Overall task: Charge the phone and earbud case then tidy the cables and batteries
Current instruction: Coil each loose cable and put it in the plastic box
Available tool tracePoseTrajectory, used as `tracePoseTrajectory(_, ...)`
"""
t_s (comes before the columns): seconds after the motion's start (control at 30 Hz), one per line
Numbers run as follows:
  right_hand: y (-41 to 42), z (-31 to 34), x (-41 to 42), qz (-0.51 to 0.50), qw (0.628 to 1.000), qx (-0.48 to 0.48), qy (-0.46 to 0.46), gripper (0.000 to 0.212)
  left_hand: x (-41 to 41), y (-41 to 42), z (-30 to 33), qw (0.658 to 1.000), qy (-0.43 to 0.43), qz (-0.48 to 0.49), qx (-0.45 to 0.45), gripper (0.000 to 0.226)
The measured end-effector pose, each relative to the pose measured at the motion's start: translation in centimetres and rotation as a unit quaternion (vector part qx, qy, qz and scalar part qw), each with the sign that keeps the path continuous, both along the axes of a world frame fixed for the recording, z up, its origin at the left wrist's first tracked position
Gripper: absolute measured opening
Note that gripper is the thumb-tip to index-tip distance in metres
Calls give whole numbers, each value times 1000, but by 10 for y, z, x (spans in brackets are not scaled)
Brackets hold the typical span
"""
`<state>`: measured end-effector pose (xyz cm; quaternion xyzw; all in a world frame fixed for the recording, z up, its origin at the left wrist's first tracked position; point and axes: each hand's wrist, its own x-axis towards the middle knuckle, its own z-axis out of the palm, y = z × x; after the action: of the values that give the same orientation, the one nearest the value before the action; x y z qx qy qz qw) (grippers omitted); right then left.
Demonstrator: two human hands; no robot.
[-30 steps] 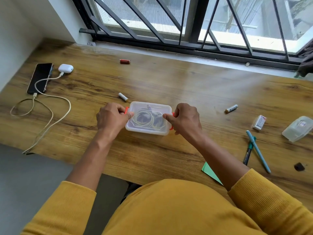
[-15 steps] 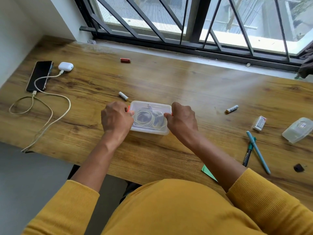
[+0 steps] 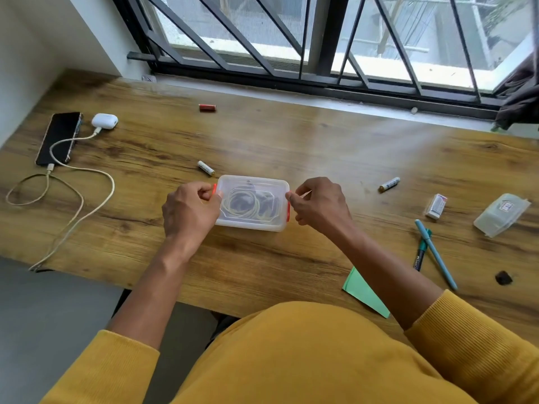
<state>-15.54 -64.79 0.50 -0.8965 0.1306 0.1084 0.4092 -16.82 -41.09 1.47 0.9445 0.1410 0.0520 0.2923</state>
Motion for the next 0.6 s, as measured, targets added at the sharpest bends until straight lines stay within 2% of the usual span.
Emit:
tracePoseTrajectory(0.13,-5,3,0,-37,990,122,55,14,1,-5,-2,1000,-6,19,-7,26)
tracePoseTrajectory(0.23,1,3,-1,-50,982,165,78,14,1,-12,-5,999,15,33,-2,20)
tracePoseTrajectory(0.33,2,-1,-4,-60,983,159,73,8,2,-18,-8,999,18,27,5,21)
tracePoseTrajectory(0.6,-32,9,-3,-110,988,110,-13,17,26,-55,8,999,-44,-31,0,24)
